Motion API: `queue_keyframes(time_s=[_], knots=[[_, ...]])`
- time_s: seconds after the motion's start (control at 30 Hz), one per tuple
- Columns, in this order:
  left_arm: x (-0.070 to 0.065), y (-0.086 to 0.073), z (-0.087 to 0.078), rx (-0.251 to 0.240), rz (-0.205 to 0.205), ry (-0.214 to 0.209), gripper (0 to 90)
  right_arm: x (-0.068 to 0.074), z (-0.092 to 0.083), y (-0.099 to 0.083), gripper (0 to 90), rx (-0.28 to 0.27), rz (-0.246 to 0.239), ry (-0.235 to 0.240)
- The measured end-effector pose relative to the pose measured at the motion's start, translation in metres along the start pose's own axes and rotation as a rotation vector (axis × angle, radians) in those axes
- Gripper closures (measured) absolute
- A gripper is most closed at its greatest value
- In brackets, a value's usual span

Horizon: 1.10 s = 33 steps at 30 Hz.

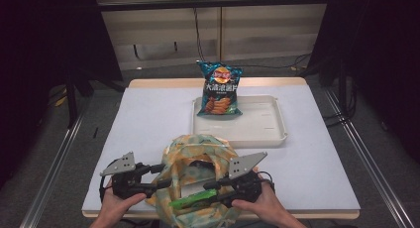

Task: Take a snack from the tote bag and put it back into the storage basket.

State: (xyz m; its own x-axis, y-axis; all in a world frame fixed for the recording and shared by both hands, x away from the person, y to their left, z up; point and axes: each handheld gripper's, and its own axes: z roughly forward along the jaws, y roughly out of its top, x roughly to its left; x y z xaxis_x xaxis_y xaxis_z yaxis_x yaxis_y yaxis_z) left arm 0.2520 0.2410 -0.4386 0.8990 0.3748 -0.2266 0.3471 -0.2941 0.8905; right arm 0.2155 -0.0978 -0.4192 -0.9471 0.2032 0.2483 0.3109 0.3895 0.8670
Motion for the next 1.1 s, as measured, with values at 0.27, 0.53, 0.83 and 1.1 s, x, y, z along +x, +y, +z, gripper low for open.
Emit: queue_keyframes(time_s=[0.27, 0.53, 0.83, 1.1], knots=[[0.002, -0.001, -0.001, 0.004, -0.011, 0.003, 42.1, 0.001, -0.001, -0.001, 72.8, 0.001, -0.013, -0.038], [0.003, -0.002, 0.002, 0.023, -0.010, -0.003, 41.7, -0.005, -0.013, 0.001, 75.8, -0.058, 0.013, -0.056], [0.004, -0.002, 0.002, 0.026, -0.012, 0.000, 40.8, -0.004, -0.021, 0.007, 76.6, -0.098, 0.002, -0.064], [0.003, -0.002, 0.003, 0.032, -0.010, 0.013, 36.8, -0.008, -0.024, 0.012, 76.9, -0.123, 0.004, -0.078]])
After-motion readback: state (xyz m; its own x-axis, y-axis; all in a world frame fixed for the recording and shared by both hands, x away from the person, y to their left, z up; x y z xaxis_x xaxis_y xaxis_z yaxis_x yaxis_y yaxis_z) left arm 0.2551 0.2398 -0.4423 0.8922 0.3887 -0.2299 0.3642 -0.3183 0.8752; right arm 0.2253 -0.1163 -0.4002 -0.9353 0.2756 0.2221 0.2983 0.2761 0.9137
